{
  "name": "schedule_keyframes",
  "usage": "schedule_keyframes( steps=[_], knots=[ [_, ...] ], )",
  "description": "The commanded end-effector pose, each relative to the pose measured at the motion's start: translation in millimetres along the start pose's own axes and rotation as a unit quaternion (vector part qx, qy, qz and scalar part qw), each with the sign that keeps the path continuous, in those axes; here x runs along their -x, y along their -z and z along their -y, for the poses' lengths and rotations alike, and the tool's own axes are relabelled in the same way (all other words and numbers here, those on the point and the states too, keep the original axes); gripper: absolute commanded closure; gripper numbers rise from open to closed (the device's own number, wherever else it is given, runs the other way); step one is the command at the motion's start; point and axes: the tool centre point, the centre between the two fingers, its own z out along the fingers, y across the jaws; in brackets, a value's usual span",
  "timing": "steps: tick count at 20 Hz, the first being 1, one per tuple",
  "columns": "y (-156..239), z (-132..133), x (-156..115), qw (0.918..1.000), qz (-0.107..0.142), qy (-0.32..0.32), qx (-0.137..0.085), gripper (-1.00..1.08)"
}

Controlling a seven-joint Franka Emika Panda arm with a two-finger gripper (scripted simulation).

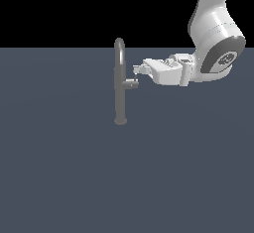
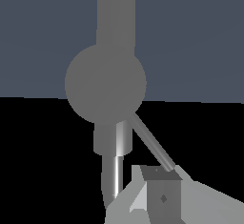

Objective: Turn on the faucet by rotating a designated handle.

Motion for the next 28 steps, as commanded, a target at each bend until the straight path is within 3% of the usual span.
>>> schedule_keyframes(
  steps=[1, 6, 7, 14, 15, 16, 25, 26, 27, 28],
  knots=[
    [0, -7, -10, 1.0000, 0.001, -0.005, 0.000, 1.08],
    [0, -23, -31, 0.9999, 0.002, -0.012, 0.001, 1.08],
    [0, -11, -9, 1.0000, 0.000, 0.008, 0.002, 1.08],
    [0, -29, -62, 0.9999, 0.002, -0.013, 0.001, 1.08],
    [0, -29, -62, 0.9999, 0.002, -0.013, 0.001, 1.08],
    [0, -16, -28, 0.9999, 0.001, 0.015, 0.005, 1.08],
    [0, -18, -85, 0.9999, 0.002, -0.011, 0.001, 1.08],
    [0, -18, -85, 0.9999, 0.002, -0.011, 0.001, 1.08],
    [1, -9, -46, 0.9998, 0.004, 0.019, 0.009, 1.08],
    [1, -8, -51, 0.9998, 0.004, 0.017, 0.008, 1.08]
  ],
)
